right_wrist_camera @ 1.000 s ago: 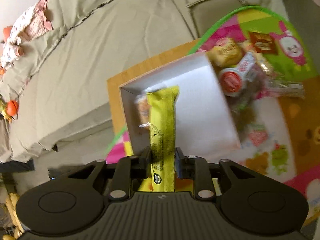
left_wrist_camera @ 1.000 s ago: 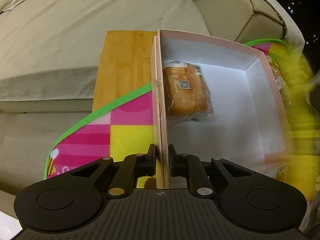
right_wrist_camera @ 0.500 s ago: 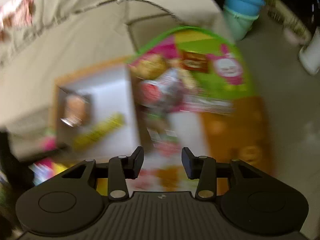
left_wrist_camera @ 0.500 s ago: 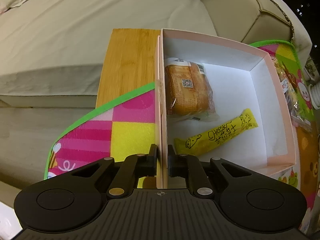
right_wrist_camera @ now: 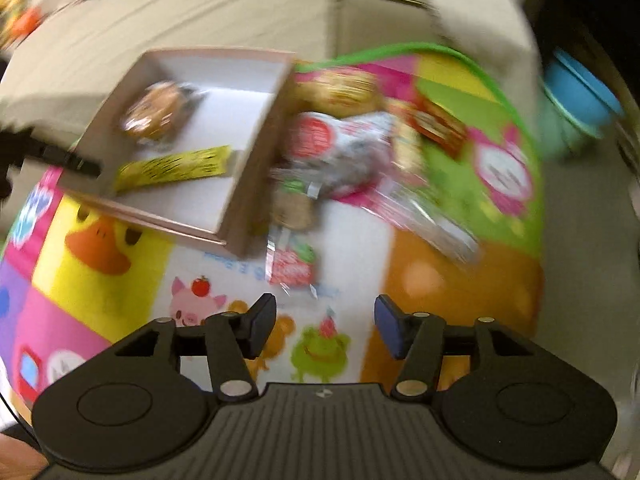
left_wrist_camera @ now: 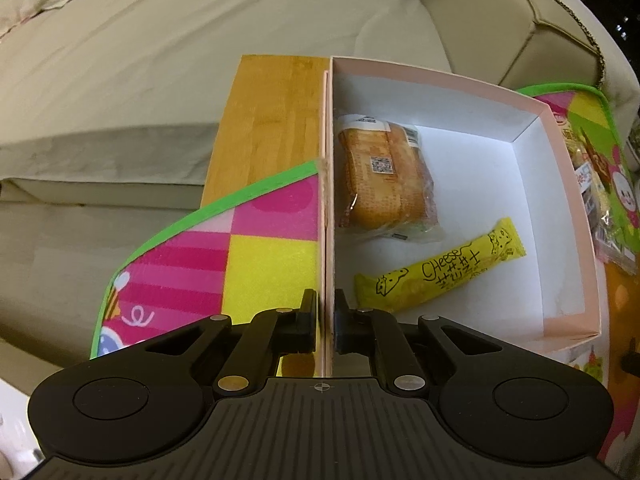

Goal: Organize objects
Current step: 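Grasp the hawthorn cake packet with the right tool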

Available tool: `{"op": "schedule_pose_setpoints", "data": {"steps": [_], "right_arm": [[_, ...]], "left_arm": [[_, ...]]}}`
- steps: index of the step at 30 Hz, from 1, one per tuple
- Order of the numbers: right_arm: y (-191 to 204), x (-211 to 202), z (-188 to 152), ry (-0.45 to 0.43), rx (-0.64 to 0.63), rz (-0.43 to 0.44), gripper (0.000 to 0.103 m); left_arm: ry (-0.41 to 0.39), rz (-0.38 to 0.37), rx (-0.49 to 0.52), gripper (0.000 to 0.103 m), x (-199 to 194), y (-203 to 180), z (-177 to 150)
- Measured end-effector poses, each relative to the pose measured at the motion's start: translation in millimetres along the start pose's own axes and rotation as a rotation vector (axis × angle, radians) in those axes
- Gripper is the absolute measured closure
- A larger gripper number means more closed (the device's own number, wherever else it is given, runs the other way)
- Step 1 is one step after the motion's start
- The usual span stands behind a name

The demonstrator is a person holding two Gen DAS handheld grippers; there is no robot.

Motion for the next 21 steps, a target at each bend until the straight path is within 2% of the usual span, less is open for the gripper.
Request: {"op": "schedule_pose_setpoints", "data": {"steps": [5,6,7,8,10,14,18,21], "right_arm": [[21,43,23,-0.011,-0.086,0.045,0.048],[23,51,26,-0.004,-0.073,0.057,0.048],[22,60,28,0.013,0.027,0.047,0.049],[24,69,31,0.021,0.035,0.053,0.049],[21,83,30,0.049,0.072,0.030,0.063],[7,77,20,0.060,0.194,0.015,0.076],[0,65,-4,0.087,0.330,0.049,0.076],[2,54,-3,0.039,0.297,0.027,0.074]], "left_arm": [[-0.002,0.030,0.027,0.094,-3,-2,-1],[-0.003,0.032,0.024,0.094,-3,-2,-2],[-0.003,0.031,0.028,0.094,-3,-2,-2],[-0.003,0.032,0.026,0.094,-4,-2,-2],[-0.006,0.032,0.031,0.094,-4,-2,-3],[-0.006,0.030,0.039,0.094,-4,-3,-5],[-0.009,0.028,0.064,0.094,-4,-5,-7],[-0.011,0.021,0.076,0.094,-5,-5,-7]]}}
Point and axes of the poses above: each gripper's, at about its wrist camera, not at the fingertips, and x roughly the way its jaws point, y to its left, z to its top, the point moved 9 cm from there along x, roughly the way its jaws point, and after that the axes turned 6 degrees about y, right-handed, at the moved point
